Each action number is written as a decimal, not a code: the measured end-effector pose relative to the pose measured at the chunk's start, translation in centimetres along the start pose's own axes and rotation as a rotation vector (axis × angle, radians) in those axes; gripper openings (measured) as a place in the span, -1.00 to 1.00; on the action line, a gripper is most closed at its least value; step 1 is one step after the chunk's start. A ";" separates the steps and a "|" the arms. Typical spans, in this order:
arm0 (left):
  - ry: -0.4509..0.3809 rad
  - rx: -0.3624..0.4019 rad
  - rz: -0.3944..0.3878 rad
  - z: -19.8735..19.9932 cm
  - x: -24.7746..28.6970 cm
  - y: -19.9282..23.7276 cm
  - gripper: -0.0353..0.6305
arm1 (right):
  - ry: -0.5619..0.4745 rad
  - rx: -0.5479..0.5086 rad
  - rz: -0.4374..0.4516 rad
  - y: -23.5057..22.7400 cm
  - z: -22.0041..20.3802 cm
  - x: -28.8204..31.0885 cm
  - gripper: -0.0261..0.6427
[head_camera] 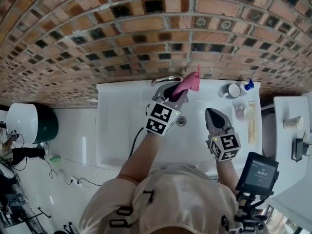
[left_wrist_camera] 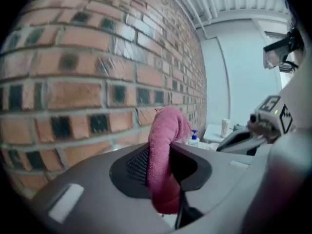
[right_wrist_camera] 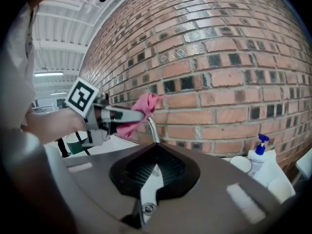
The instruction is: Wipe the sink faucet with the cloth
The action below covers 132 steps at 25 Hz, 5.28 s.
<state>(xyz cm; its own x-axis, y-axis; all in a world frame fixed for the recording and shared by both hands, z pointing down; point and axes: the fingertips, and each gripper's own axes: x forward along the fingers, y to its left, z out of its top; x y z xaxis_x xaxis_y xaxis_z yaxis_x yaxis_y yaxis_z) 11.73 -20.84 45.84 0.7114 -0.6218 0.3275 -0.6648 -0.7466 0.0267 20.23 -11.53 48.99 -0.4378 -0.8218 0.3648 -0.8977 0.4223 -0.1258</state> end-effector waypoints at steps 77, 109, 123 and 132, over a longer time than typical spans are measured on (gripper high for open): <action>-0.071 -0.248 0.401 -5.5 -13.1 10.1 -0.61 | -0.009 -0.008 0.116 6.5 0.6 1.1 -0.95; 0.436 -0.272 0.492 -32.9 -28.2 15.8 0.18 | 0.060 -0.117 0.222 22.7 0.0 7.2 -0.95; -0.180 -0.058 0.284 -7.9 -25.9 12.6 -0.64 | -0.032 -0.115 0.187 21.7 2.7 5.9 -0.95; -0.179 0.052 0.262 -4.9 -24.0 8.1 -0.88 | -0.058 -0.116 0.173 20.0 3.1 3.9 -0.95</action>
<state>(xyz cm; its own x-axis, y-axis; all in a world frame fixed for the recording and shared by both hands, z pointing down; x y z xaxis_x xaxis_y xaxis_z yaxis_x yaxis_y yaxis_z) -11.91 -10.81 42.79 0.5491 -0.8230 0.1452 -0.8216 -0.5635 -0.0864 0.41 -7.46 45.05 -0.5901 -0.7522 0.2931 -0.7984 0.5975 -0.0741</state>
